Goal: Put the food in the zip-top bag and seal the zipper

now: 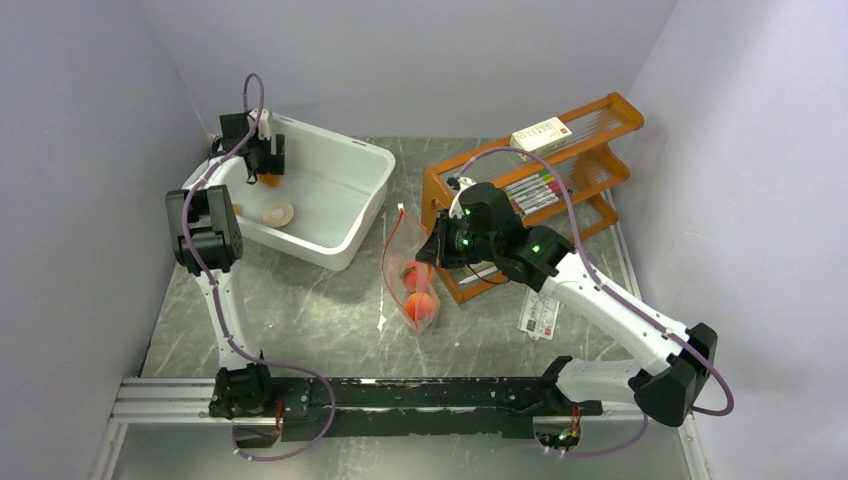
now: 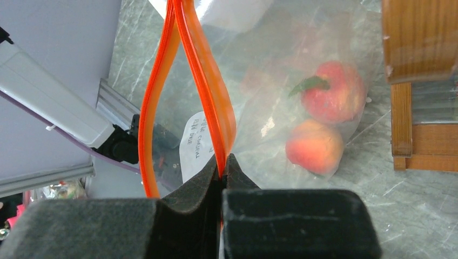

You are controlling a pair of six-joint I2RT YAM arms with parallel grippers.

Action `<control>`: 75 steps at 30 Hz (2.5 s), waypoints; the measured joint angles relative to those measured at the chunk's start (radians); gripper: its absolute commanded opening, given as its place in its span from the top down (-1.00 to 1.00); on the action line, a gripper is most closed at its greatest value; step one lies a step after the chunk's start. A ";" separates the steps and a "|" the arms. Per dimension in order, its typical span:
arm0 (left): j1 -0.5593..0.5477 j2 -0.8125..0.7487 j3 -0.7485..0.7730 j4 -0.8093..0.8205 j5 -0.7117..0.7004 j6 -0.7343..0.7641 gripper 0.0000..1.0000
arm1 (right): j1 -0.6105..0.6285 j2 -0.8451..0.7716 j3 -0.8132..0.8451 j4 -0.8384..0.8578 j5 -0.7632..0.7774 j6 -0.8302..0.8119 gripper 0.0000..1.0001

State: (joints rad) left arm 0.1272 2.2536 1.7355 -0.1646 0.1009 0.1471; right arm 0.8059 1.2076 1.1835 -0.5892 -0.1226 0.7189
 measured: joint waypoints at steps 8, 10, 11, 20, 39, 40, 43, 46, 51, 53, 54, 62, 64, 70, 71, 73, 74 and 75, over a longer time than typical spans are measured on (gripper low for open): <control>0.000 0.073 0.070 -0.005 -0.002 -0.009 -0.59 | 0.000 0.002 0.000 0.000 0.003 0.000 1.00; 0.000 0.087 0.070 -0.008 -0.003 -0.012 -0.59 | 0.000 0.002 0.000 0.000 0.003 0.001 1.00; 0.000 0.093 0.070 -0.012 -0.003 -0.015 -0.57 | 0.000 0.002 0.000 0.000 0.003 0.001 1.00; 0.000 0.100 0.069 -0.013 0.002 -0.042 -0.15 | 0.000 -0.001 0.000 0.000 0.003 0.010 1.00; 0.000 -0.030 -0.010 -0.030 0.052 -0.127 0.02 | 0.000 -0.064 -0.061 0.024 0.003 0.037 1.00; 0.000 -0.047 -0.019 -0.032 0.058 -0.135 0.02 | 0.000 -0.067 -0.064 0.025 0.003 0.039 1.00; 0.000 -0.098 -0.047 -0.048 0.078 -0.161 0.04 | 0.000 -0.069 -0.069 0.030 0.000 0.047 1.00; 0.000 -0.159 -0.076 -0.068 0.106 -0.196 0.06 | 0.000 -0.072 -0.075 0.039 -0.002 0.052 1.00; 0.000 -0.283 -0.122 -0.108 0.169 -0.255 0.06 | -0.001 -0.074 -0.075 0.043 -0.001 0.055 1.00; 0.000 -0.335 -0.145 -0.126 0.197 -0.275 0.06 | -0.001 -0.075 -0.075 0.042 0.001 0.055 1.00; 0.000 -0.364 -0.160 -0.134 0.212 -0.284 0.06 | -0.001 -0.075 -0.075 0.042 0.003 0.055 1.00; -0.001 -0.647 -0.366 -0.183 0.411 -0.358 0.07 | -0.001 -0.075 -0.075 0.043 0.008 0.075 1.00; -0.004 -0.714 -0.420 -0.180 0.468 -0.376 0.07 | -0.001 -0.075 -0.075 0.042 0.010 0.079 1.00; -0.068 -0.910 -0.560 -0.185 0.623 -0.429 0.06 | -0.001 -0.056 -0.056 0.034 0.019 0.089 1.00; -0.084 -0.937 -0.576 -0.186 0.644 -0.437 0.06 | -0.001 -0.049 -0.048 0.031 0.019 0.089 1.00; -0.116 -0.993 -0.606 -0.190 0.678 -0.452 0.03 | -0.001 -0.037 -0.033 0.021 0.019 0.089 1.00; -0.133 -1.023 -0.622 -0.192 0.694 -0.461 0.03 | -0.001 -0.031 -0.025 0.018 0.019 0.088 1.00; -0.148 -1.053 -0.638 -0.192 0.708 -0.472 0.03 | -0.001 -0.026 -0.019 0.015 0.019 0.088 1.00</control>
State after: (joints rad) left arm -0.0204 1.2003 1.0973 -0.3569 0.8089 -0.3244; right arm 0.8051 1.1812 1.1648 -0.5743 -0.1032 0.8066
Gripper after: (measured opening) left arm 0.524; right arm 0.005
